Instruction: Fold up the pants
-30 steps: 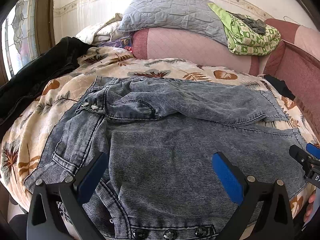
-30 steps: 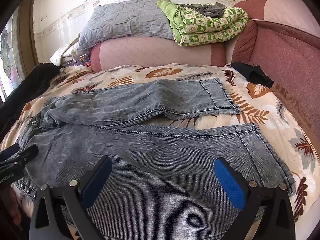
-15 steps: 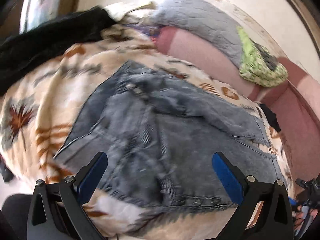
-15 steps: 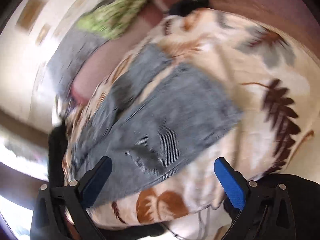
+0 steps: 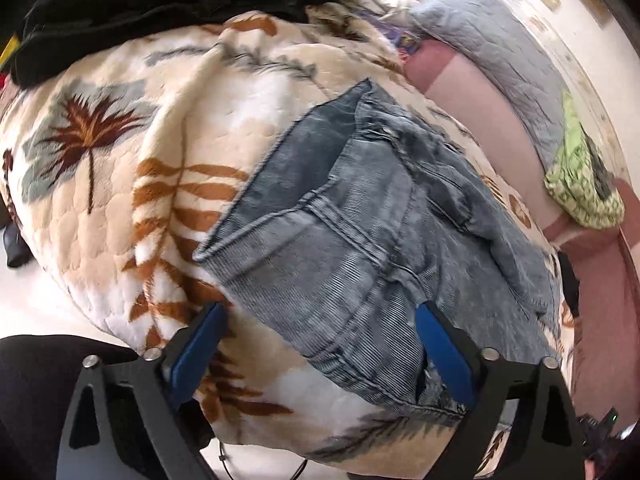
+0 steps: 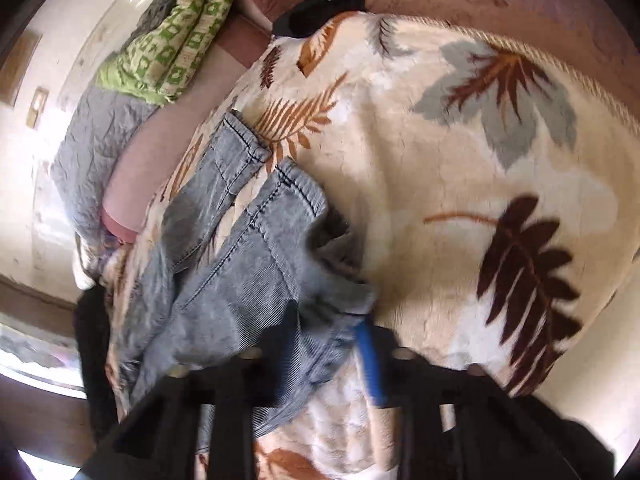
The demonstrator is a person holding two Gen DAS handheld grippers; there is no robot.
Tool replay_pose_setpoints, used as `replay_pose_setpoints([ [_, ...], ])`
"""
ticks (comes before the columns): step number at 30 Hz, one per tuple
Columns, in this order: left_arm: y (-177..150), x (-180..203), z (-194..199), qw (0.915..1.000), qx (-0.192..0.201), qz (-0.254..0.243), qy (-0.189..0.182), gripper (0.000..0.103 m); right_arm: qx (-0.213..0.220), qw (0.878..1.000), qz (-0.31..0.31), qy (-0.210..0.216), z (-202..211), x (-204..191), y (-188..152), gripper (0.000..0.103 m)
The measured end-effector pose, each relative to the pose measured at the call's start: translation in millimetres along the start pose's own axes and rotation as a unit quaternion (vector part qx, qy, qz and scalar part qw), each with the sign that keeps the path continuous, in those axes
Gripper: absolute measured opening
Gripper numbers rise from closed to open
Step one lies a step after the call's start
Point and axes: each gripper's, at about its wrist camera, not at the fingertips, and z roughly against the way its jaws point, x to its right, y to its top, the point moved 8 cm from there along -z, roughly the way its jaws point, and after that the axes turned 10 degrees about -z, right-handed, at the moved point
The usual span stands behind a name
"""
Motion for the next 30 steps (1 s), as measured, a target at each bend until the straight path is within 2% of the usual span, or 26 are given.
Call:
replay_pose_setpoints([
  [1,0,-5,-1,0.9999,-0.005,0.012,0.005,0.080,0.002,1.000,0.009,-0.001,1,-3,1,0.022],
  [2,0,-8,1,0.9997,-0.004,0.021,0.007,0.077,0.006,1.000,0.016,-0.002,3,-3,1,0.022],
  [9,-2,-18,4,0.9980,-0.005,0.062,0.013,0.062,0.007,0.999,0.047,0.002,4,-11,0,0.022],
  [11,1,-20,3,0.9981,-0.006,0.056,0.026,0.044,0.009,0.998,0.059,0.001,3,-18,-1,0.022],
  [12,4,-21,3,0.9982,-0.005,0.049,0.034,0.018,0.008,0.998,0.066,0.001,3,-22,0,0.019],
  [13,6,-22,4,0.9984,-0.005,0.047,0.031,0.006,0.007,0.997,0.073,0.001,3,-26,0,0.016],
  [16,15,-18,8,0.9987,-0.003,0.035,0.036,0.005,0.018,0.995,0.101,0.002,16,-41,3,0.012],
  [18,20,-7,28,0.9978,0.032,-0.001,0.059,0.005,0.047,0.991,0.129,-0.002,38,-55,6,0.011],
  [20,21,9,52,0.9927,0.076,-0.043,0.083,0.005,0.066,0.987,0.148,-0.009,55,-62,6,0.011],
  [22,15,11,59,0.9920,0.081,-0.044,0.087,0.005,0.074,0.983,0.163,-0.043,57,-55,4,0.011],
  [23,9,5,53,0.9927,0.068,-0.037,0.093,0.007,0.064,0.982,0.165,-0.062,47,-45,3,0.012],
  [25,0,-9,30,0.9932,0.024,-0.029,0.110,0.009,0.010,0.983,0.150,-0.106,15,-17,-3,0.022],
  [26,-5,-20,20,0.9932,-0.004,-0.012,0.115,0.012,-0.045,0.978,0.142,-0.148,-6,2,-11,0.041],
  [27,-7,-28,17,0.9940,-0.016,0.004,0.108,0.015,-0.043,0.980,0.134,-0.142,-6,5,-12,0.044],
  [28,-4,-31,21,0.9948,-0.012,0.012,0.101,0.021,-0.029,0.982,0.134,-0.130,2,0,-9,0.048],
  [29,4,-34,35,0.9941,0.010,0.017,0.107,0.035,-0.011,0.982,0.137,-0.126,13,-5,-4,0.058],
  [30,10,-35,47,0.9930,0.027,0.015,0.114,0.044,0.018,0.983,0.134,-0.120,28,-11,5,0.064],
])
